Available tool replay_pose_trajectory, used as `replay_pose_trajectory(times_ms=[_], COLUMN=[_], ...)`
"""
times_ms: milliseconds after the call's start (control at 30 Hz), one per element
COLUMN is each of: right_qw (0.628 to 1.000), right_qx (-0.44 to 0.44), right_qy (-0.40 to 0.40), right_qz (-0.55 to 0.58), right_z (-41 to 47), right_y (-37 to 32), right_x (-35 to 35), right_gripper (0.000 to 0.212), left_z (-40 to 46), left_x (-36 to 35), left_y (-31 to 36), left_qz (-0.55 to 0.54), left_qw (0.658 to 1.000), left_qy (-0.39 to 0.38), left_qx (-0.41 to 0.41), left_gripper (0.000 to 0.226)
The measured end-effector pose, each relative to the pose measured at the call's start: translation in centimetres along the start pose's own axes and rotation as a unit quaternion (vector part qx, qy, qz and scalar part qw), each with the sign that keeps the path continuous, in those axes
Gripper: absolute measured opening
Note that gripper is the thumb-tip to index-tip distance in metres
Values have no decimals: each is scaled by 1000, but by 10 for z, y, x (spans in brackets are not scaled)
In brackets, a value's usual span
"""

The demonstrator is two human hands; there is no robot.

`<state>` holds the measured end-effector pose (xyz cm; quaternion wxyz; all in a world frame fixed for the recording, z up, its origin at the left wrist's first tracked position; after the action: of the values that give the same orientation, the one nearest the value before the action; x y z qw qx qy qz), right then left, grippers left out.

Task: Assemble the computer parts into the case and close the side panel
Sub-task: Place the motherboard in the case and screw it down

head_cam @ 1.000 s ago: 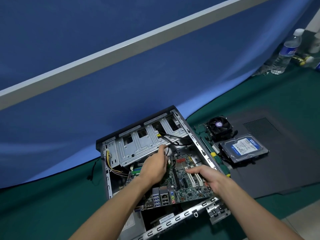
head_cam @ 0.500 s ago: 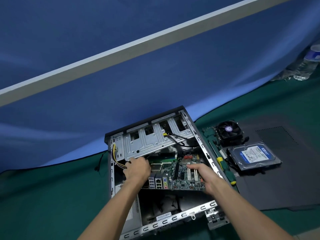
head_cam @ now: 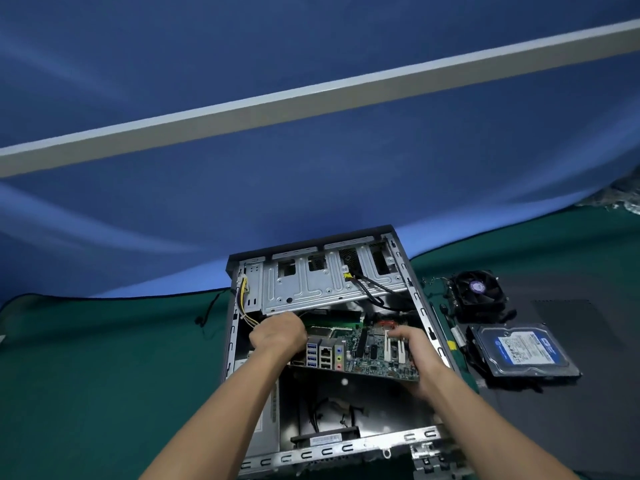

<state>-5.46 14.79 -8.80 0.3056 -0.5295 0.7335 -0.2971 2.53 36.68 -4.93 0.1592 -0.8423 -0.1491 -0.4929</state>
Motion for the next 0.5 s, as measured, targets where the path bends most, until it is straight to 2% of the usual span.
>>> replay_pose_trajectory(times_ms=[100, 233, 367, 500], right_qw=[1000, 985, 965, 949], right_qx=[4, -53, -66, -41], right_qy=[6, -16, -4, 28], right_qz=[22, 166, 254, 313], right_z=[-3, -9, -17, -22], right_y=[-8, -4, 0, 2], right_x=[-2, -8, -6, -11], right_gripper=[8, 13, 32, 25], left_z=[1, 0, -3, -8], left_x=[6, 0, 0, 2], left_y=[-2, -5, -7, -4], left_qz=[-9, -35, -63, -84], left_qw=[1000, 999, 996, 995], left_qy=[8, -7, -14, -21], left_qx=[16, 34, 55, 42], left_gripper=[23, 23, 22, 19])
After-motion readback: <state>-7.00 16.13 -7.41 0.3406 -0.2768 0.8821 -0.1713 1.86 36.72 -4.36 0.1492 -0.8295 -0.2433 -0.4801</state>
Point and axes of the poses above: each hand's wrist, its own z-axis towards the middle knuckle, its own x-axis out of the back of the hand, y = z × x, the point moved 7 cm from there along z, towards the middle knuckle, and after that the axes turned 11 degrees about x, right-handed, at the moved point
